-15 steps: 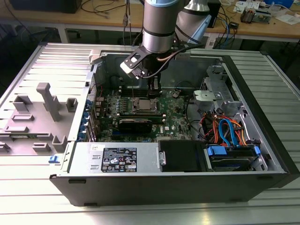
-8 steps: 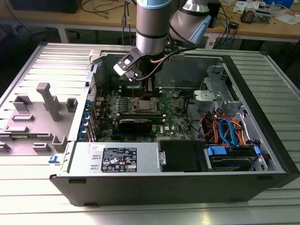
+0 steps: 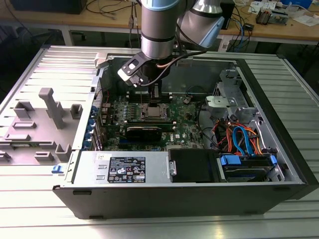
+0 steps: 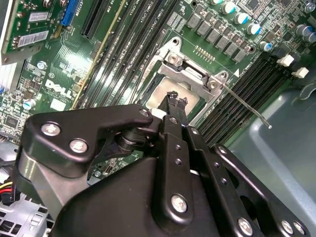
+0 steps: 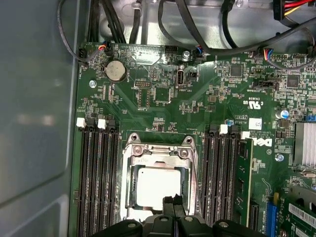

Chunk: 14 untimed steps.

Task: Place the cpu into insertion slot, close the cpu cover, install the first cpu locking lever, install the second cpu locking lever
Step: 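Close the cpu cover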

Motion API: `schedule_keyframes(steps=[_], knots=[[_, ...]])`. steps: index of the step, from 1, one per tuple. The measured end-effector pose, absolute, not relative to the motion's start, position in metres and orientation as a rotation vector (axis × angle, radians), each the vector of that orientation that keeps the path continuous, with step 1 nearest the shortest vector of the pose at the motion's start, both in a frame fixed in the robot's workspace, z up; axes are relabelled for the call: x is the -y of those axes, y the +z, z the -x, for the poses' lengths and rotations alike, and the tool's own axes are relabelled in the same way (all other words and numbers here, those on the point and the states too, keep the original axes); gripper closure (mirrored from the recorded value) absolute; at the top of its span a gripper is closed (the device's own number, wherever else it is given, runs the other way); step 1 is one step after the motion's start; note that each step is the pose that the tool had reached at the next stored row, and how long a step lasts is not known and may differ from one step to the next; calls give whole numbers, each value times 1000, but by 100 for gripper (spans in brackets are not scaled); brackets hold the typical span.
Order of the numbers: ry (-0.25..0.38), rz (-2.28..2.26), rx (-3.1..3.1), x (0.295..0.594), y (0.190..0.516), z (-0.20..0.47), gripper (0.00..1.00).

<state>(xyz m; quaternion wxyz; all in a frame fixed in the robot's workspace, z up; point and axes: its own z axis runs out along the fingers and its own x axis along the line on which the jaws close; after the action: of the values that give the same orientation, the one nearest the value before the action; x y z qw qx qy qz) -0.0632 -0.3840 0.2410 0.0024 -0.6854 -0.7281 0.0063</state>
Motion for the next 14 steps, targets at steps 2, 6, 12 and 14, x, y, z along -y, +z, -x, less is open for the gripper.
schedule_keyframes(steps=[2,6,12,14], knots=[[20,2150,2284,384,241,63,89],[20,2150,2284,384,241,63,89],[20,2150,2284,384,241,63,89],[20,2150,2284,384,241,63,89]])
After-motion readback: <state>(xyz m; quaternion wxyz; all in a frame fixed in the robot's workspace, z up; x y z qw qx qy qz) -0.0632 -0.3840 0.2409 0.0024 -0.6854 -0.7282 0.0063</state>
